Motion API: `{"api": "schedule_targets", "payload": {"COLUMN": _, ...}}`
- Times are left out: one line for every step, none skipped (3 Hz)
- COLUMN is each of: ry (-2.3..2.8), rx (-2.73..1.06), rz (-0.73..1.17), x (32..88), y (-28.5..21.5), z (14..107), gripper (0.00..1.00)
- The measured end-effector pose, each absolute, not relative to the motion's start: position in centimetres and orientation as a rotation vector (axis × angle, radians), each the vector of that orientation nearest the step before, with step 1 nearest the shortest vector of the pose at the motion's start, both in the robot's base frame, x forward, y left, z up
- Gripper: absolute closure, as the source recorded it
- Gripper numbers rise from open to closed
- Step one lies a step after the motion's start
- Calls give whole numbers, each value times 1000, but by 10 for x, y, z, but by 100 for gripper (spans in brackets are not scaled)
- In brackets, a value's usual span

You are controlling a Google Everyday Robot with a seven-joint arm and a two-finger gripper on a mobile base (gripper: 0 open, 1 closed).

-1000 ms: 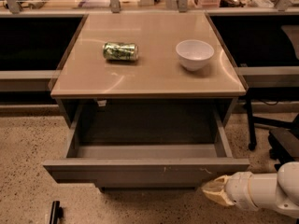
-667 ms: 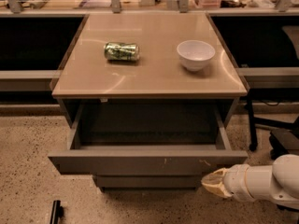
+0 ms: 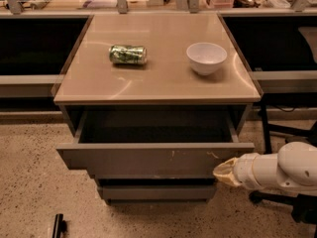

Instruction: Close top drawer

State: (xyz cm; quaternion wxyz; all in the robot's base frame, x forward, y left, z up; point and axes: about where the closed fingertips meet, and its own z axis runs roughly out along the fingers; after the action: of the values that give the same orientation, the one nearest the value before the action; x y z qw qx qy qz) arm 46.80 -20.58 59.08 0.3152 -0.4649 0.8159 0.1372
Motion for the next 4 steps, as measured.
{"api": "schedule_targets", "payload": {"ry": 2145, "rx": -1244, "rz": 248, "x": 499, "y": -211, "z": 597, "gripper": 100}}
{"api": "schedule_targets", "payload": {"ry": 2127, "rx": -1252, "rz": 75, "x": 530, "y": -217, "z": 612, "gripper": 100}}
{"api": "schedule_targets", "payload": {"ry": 2092, "rx": -1258, "rz": -109, "x": 551, "y": -219, "z": 629, "gripper": 100}}
{"api": "schedule_targets", "payload": {"ry": 2050, "rx": -1253, "rz": -283, "x": 556, "y": -234, "z": 640, "gripper": 100}}
